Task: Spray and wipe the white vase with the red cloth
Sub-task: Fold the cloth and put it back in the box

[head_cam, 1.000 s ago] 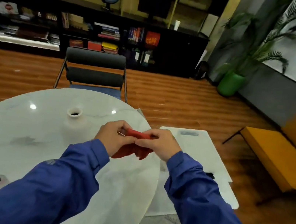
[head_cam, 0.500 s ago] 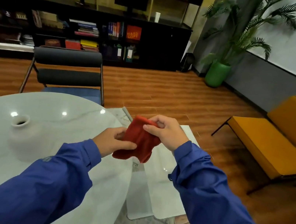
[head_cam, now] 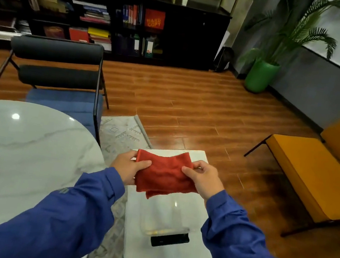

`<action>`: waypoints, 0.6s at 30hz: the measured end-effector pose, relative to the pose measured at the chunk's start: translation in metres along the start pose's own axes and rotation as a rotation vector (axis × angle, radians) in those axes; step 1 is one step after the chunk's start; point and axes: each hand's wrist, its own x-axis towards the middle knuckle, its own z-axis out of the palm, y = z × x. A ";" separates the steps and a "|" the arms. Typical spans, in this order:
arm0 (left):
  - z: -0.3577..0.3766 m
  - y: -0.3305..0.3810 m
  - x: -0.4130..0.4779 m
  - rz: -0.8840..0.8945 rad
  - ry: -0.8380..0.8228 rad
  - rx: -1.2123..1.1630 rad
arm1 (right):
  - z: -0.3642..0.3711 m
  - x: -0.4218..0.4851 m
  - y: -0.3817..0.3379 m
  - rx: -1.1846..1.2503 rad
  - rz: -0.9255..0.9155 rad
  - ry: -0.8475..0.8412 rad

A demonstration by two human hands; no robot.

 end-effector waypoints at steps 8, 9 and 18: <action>0.043 -0.036 0.054 0.179 0.085 0.657 | 0.018 0.050 0.056 -0.371 0.026 -0.016; 0.048 -0.039 0.059 0.186 0.091 0.733 | 0.022 0.053 0.059 -0.407 0.023 -0.034; 0.080 -0.056 0.095 -0.172 0.057 1.032 | 0.061 0.089 0.083 -0.833 0.119 -0.345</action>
